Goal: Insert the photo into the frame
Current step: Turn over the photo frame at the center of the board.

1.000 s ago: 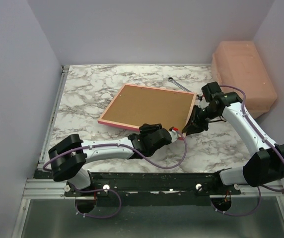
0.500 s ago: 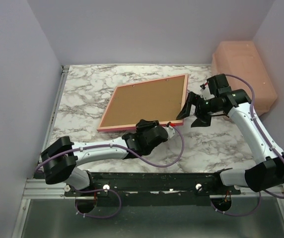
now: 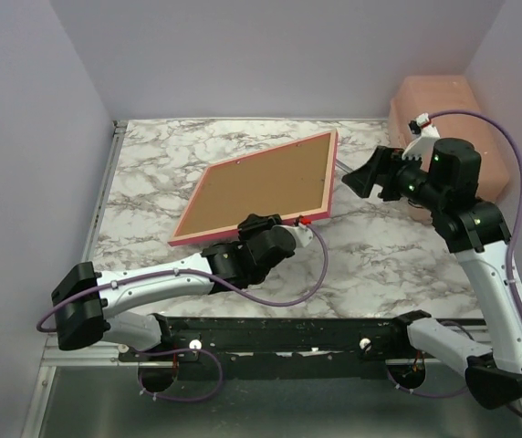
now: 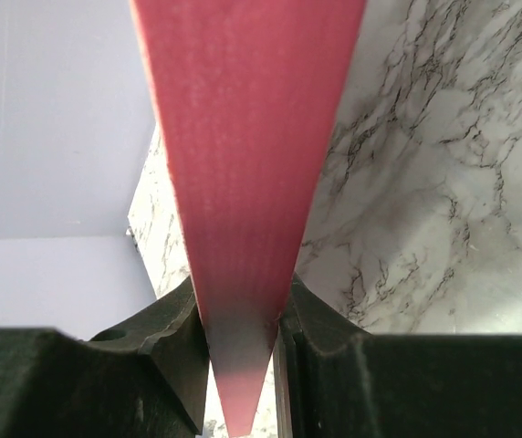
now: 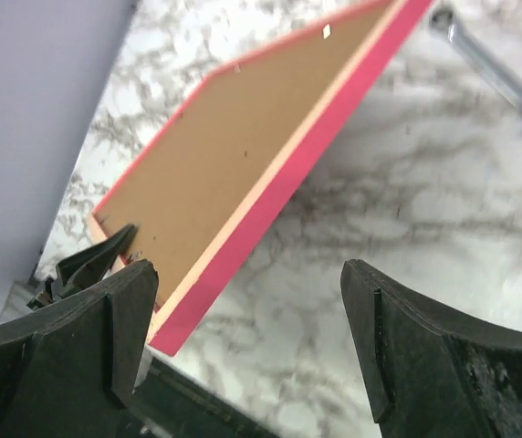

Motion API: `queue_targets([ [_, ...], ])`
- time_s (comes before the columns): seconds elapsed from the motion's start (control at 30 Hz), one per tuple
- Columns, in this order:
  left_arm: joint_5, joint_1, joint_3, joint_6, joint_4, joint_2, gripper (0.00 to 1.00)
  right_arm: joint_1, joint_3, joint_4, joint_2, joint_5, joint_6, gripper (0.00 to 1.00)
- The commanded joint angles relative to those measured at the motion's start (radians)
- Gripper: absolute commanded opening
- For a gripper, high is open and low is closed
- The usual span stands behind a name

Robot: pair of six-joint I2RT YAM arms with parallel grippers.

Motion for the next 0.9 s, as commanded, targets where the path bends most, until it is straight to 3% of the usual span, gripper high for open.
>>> queue_targets([
  [0.0, -0.022, -0.008, 0.045, -0.087, -0.038, -0.076, 0.09, 0.004, -0.110, 0.305, -0.112, -0.020, -0.185, 0.87],
  [0.17, 0.002, -0.017, 0.058, -0.116, -0.102, -0.113, 0.09, 0.003, -0.310, 0.555, -0.235, -0.187, -0.480, 0.82],
  [0.27, 0.017, -0.020, 0.062, -0.126, -0.126, -0.130, 0.09, 0.004, -0.405, 0.621, -0.285, -0.272, -0.707, 0.96],
  [0.43, 0.031, -0.021, 0.076, -0.132, -0.150, -0.139, 0.09, 0.004, -0.490, 0.601, -0.302, -0.458, -1.130, 1.00],
  [0.6, 0.044, -0.024, 0.088, -0.134, -0.171, -0.139, 0.09, 0.004, -0.442, 0.424, -0.215, -0.575, -1.481, 0.99],
  [0.87, 0.069, -0.031, 0.103, -0.150, -0.204, -0.148, 0.09, 0.005, -0.379, 0.471, -0.076, -0.753, -1.595, 0.95],
])
